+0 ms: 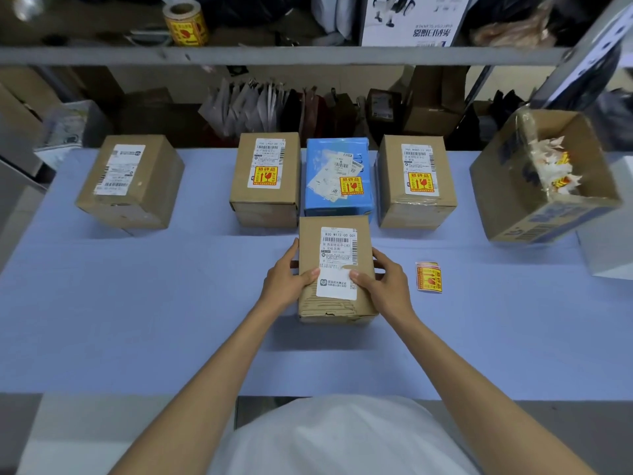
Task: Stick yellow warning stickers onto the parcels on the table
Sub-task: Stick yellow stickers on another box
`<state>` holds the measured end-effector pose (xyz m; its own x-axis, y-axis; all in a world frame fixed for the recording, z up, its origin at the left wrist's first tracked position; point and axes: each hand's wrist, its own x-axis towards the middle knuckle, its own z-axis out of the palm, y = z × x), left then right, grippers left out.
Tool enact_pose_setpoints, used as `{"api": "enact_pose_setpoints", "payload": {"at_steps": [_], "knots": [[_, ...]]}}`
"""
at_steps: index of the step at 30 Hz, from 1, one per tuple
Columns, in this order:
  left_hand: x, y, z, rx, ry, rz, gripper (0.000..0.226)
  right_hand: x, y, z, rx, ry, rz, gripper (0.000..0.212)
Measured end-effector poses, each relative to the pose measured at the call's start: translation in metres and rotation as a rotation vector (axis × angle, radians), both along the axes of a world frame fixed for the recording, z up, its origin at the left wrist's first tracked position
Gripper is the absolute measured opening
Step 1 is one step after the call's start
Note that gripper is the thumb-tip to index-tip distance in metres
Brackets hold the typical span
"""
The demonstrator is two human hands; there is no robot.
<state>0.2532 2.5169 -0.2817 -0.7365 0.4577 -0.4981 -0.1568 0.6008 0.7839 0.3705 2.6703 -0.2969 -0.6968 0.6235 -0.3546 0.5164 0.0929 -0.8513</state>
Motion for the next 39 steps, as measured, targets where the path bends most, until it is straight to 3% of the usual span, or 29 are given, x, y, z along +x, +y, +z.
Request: {"api": "enact_pose_setpoints", "payload": {"at_steps": [6, 8, 10, 13, 16, 19, 22, 31, 36, 39], "knots": [[0.0, -0.002, 0.001, 0.037, -0.045, 0.002, 0.082, 0.006, 0.006, -0.001, -0.008, 0.036, 0.074, 0.054], [-0.001, -0.001, 0.001, 0.043, -0.058, -0.002, 0.082, 0.011, 0.014, -0.007, -0.008, 0.02, -0.009, 0.05], [-0.003, 0.001, 0.003, 0.034, -0.059, 0.002, 0.083, 0.019, 0.029, -0.015, 0.17, -0.066, -0.121, 0.043], [-0.005, 0.005, 0.004, 0.017, -0.017, 0.018, 0.078, 0.037, 0.053, -0.028, 0.484, -0.368, -0.123, 0.039], [-0.005, 0.009, 0.005, 0.011, 0.004, 0.021, 0.073, 0.048, 0.065, -0.038, 0.538, -0.575, -0.088, 0.035], [-0.005, 0.009, 0.003, 0.009, 0.0, 0.027, 0.072, 0.051, 0.061, -0.048, 0.615, -0.643, 0.086, 0.029], [-0.005, 0.009, 0.002, 0.018, -0.004, 0.023, 0.071, 0.052, 0.054, -0.055, 0.689, -0.585, 0.203, 0.03], [-0.008, 0.007, 0.001, 0.007, -0.018, 0.012, 0.07, 0.052, 0.058, -0.062, 0.661, -0.454, 0.166, 0.014], [-0.01, 0.008, 0.001, 0.003, -0.02, 0.012, 0.069, 0.045, 0.056, -0.059, 0.519, -0.485, -0.02, 0.054], [-0.01, 0.008, 0.0, 0.007, -0.013, 0.012, 0.068, 0.042, 0.064, -0.061, 0.419, -0.56, -0.069, 0.059]]}}
